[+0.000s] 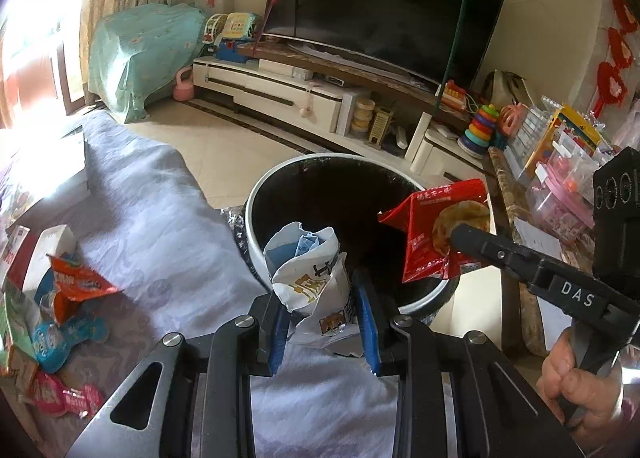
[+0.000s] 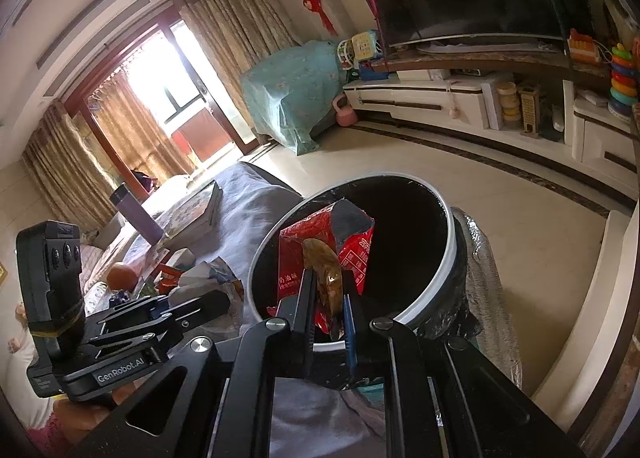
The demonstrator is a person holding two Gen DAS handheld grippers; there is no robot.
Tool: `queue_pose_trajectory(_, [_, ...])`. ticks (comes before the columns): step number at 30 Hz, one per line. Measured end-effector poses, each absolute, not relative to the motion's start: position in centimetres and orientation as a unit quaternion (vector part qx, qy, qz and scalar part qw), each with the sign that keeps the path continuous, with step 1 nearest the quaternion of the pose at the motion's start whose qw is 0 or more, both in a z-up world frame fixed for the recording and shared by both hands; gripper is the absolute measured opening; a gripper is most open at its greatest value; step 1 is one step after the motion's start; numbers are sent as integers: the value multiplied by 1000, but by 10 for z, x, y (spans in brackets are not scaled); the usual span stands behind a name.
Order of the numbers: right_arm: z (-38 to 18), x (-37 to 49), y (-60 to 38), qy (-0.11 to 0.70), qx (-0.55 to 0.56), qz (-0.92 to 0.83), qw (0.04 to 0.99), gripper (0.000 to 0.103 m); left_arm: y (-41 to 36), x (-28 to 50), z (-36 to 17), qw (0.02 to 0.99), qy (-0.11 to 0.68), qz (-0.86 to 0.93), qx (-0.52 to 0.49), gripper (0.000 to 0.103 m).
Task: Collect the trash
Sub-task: 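Hold both items over the bin and open both grippers to drop them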
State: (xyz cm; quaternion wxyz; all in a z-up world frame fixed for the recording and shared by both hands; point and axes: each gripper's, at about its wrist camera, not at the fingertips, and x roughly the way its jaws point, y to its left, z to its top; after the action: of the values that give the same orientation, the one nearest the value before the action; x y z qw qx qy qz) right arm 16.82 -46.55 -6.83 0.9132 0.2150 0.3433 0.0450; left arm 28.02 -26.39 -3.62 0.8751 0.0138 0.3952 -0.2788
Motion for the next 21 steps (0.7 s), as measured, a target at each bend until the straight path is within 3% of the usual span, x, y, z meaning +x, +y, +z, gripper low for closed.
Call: queue_pose_trajectory(21, [-69,206,-478,377,180,24,908,12,-291,322,-43,868,404,-287,20,30])
